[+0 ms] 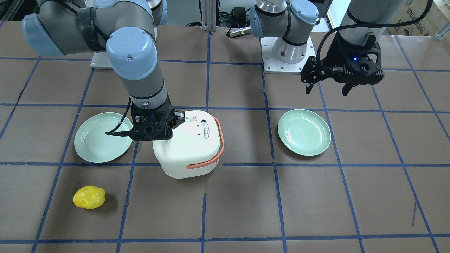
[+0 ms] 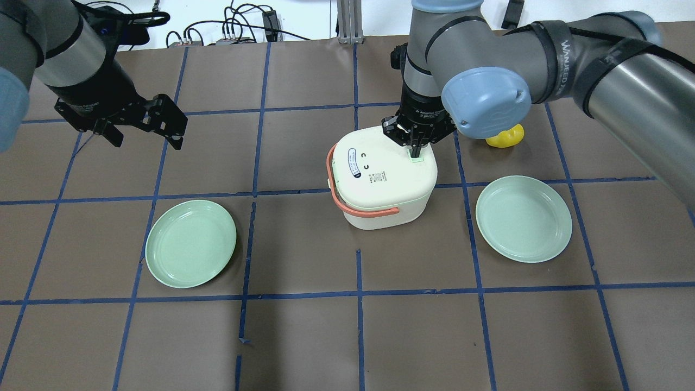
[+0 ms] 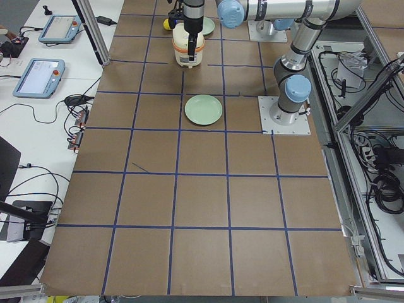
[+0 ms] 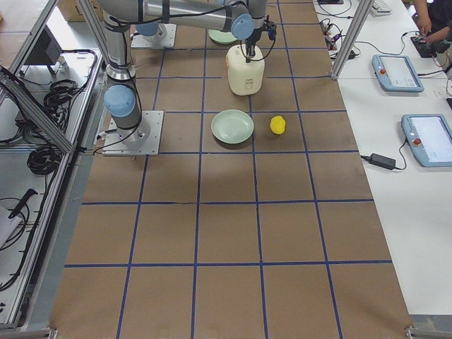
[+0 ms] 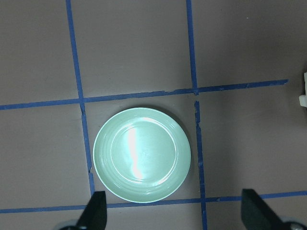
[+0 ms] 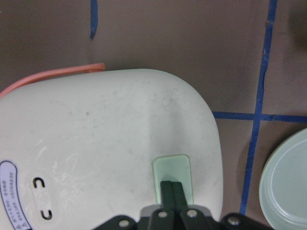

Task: Press rice cooker button
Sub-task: 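Press down on the green lid button with the right gripper, then lift the right gripper up and away from the cooker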

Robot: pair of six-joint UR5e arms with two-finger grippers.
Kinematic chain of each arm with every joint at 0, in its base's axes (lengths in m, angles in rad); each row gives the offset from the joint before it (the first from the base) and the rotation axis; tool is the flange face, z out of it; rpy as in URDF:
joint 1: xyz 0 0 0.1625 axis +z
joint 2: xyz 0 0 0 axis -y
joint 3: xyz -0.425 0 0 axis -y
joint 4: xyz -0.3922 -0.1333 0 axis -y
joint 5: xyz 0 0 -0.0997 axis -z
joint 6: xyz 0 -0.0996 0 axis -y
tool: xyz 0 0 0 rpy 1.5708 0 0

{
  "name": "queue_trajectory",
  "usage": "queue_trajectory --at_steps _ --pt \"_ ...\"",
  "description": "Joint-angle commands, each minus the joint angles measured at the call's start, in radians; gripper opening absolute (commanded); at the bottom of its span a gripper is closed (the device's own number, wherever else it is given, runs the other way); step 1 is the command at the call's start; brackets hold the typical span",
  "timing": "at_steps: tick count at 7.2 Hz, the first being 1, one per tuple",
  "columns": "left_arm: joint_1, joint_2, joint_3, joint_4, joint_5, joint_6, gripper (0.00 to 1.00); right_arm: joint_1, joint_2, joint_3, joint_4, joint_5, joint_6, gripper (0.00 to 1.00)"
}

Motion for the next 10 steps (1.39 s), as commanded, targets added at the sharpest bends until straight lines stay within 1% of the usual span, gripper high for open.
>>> queue_trajectory --at_steps 1,6,7,8,9,10 --pt "0.0 0.0 0.0 0.0 0.0 0.0 1.0 -0.002 0.0 0.002 0.0 -0.001 -0.008 0.1" --pt "0.0 0.0 0.0 0.0 0.0 0.0 1.0 -0.004 0.008 0.001 -0.006 -0.001 -0.003 0.11" --pt "0.0 0.0 0.0 0.0 0.0 0.0 1.0 0.001 -0.006 -0.018 0.001 -0.013 0.007 0.2" --pt "0.0 0.0 0.0 0.0 0.0 0.0 1.0 0.001 -0.038 -0.041 0.033 -0.016 0.011 0.7" --pt "0.0 0.0 0.0 0.0 0.0 0.0 1.0 -0.001 -0.082 -0.086 0.072 -0.018 0.012 0.99" --pt "0.0 0.0 0.0 0.0 0.0 0.0 1.0 -0.013 -0.107 -0.161 0.174 -0.021 0.011 1.0"
